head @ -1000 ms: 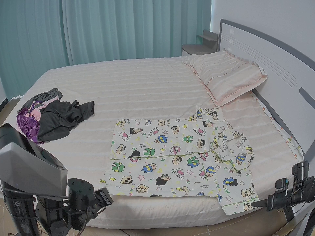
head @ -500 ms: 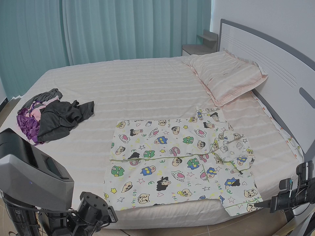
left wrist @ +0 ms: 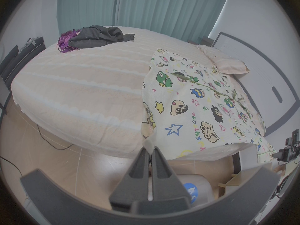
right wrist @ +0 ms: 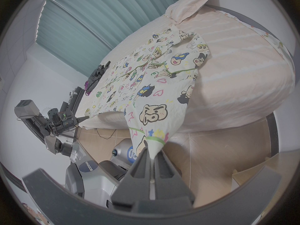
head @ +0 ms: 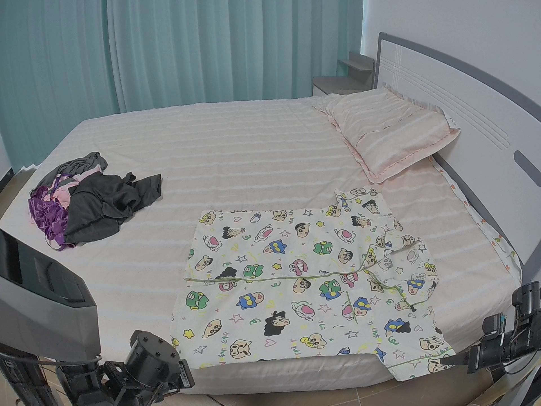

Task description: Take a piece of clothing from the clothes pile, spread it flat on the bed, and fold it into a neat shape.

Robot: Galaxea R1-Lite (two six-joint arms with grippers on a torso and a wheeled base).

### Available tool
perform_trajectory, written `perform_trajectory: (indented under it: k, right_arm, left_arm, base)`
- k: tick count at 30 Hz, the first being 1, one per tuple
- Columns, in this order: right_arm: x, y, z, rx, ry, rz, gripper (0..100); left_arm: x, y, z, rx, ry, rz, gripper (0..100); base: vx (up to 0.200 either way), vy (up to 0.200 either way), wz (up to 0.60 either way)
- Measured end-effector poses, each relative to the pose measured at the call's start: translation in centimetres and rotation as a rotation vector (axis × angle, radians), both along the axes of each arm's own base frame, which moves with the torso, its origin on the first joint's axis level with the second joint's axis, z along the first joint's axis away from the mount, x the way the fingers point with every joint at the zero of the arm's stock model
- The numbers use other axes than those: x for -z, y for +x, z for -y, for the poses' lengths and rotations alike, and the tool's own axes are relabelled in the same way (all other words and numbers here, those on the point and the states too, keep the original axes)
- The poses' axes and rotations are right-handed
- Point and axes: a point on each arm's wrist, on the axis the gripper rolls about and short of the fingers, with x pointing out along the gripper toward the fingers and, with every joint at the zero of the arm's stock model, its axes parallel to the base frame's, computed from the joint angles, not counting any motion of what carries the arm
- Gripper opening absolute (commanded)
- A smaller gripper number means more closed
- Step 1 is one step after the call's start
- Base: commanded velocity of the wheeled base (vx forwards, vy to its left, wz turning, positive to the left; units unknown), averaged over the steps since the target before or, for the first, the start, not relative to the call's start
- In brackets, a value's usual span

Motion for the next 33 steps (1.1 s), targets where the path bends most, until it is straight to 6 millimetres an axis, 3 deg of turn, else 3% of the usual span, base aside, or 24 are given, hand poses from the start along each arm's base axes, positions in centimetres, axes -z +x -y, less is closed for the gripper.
perform_trajectory:
  k: [7,20,26,33]
  right_arm:
    - [0.0,-0.8,-0.2,-0.032,-0.008,-0.028,0]
    - [-0.3,-1.5,-0.3,-0.050,-0.013,-0.031,0]
    - [-0.8,-0.9,-0.3,-0.047,0.040,0.000,0]
    - [-2.3,1.5,0.3,0.029,0.115,0.034,0]
  left_arm:
    - [-0.3,-1.2,-0.7,0.026,0.042,-0.090,0]
    - [-1.7,-2.4,-1.5,0.087,-0.031,-0.182,0]
    - [-2.4,-1.0,-1.4,0.046,-0.068,-0.141,0]
    - [-3.6,2.1,-1.2,-0.038,-0.154,-0.107,0]
  base:
    - [0.000,0.000,0.00]
    - [0.000,0.000,0.00]
    - [0.000,0.000,0.00]
    - [0.000,0.000,0.00]
